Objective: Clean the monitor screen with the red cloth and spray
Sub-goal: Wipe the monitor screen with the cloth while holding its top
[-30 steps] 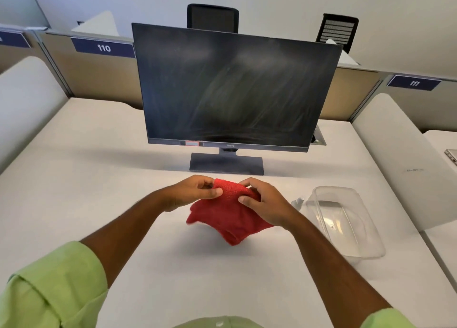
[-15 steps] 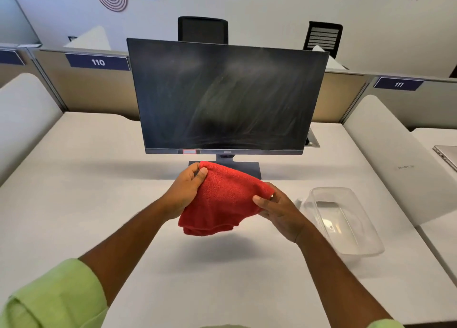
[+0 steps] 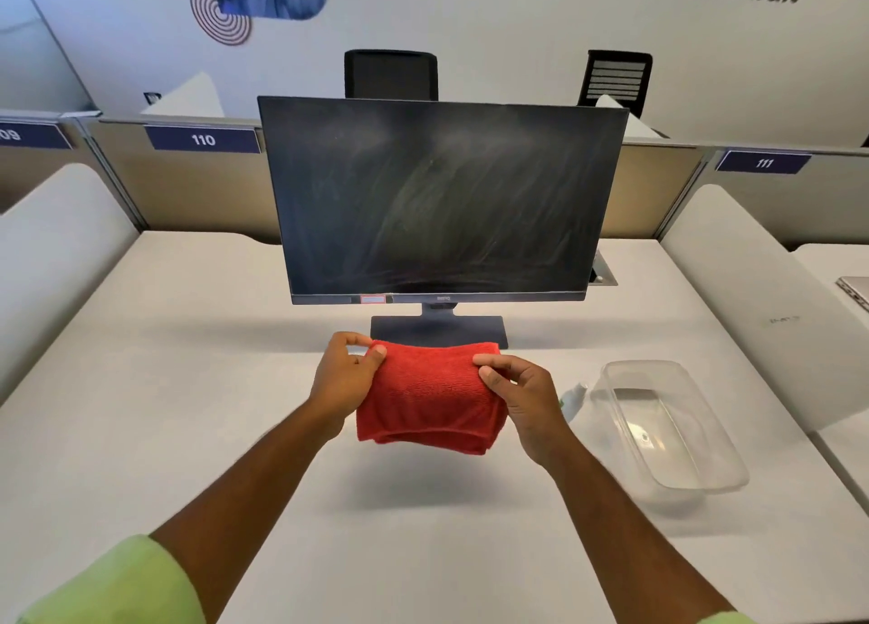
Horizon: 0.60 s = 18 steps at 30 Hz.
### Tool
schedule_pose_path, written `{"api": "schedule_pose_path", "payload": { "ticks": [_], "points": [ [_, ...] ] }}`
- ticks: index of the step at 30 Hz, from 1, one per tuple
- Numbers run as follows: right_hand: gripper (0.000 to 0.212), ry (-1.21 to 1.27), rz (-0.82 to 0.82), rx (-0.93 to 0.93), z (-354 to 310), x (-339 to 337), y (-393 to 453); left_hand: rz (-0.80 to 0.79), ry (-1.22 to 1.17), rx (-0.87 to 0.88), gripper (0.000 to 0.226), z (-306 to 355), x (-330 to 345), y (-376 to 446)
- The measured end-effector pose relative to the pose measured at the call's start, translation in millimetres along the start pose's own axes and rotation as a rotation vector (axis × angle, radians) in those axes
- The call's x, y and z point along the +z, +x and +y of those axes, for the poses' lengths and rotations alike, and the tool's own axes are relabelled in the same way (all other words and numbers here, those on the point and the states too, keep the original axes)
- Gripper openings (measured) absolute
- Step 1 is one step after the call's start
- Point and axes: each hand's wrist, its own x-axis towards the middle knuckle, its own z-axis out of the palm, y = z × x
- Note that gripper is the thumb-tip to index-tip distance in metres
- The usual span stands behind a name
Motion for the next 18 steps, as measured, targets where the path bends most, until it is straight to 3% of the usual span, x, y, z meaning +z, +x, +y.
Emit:
{"api": "schedule_pose_path", "payload": {
  "ticks": [2, 4, 7, 9, 13, 16, 18],
  "points": [
    [0.042, 0.014, -0.065, 0.037, -5.0, 0.0, -1.6, -0.154, -0.051, 0.027, 0.038, -0.1, -6.9, -4.9],
    [0.069, -0.125, -0.128, 0.036, -10.7, 0.8, -2.7, -0.258, 0.029, 0.095, 0.059, -1.5, -12.8, -10.6],
    [0.067, -0.557, -0.091, -0.121, -15.5, 6.4, -2.1, -0.262, 0.312, 0.212, 0.079, -2.3, -13.7, -16.6],
    [0.053, -0.666, -0.006, -0.248, -17.9, 8.0, -0.5, -0.227, 0.418, 0.321, 0.069, -3.8, -12.5, -17.1],
    [0.031, -0.702, 0.156, -0.385, -23.6, 2.8, 5.3, -0.098, 0.547, 0.556, 0.027, -4.0, -13.5, -22.0],
    [0.043, -0.625, 0.348, -0.379, -29.0, 6.2, 6.7, -0.102, 0.548, 0.769, 0.021, 6.0, -8.3, -29.7],
    [0.061, -0.491, 0.444, -0.257, -29.2, 17.1, 2.1, -0.164, 0.419, 0.782, 0.021, 14.2, 2.8, -36.5]
  ]
}}
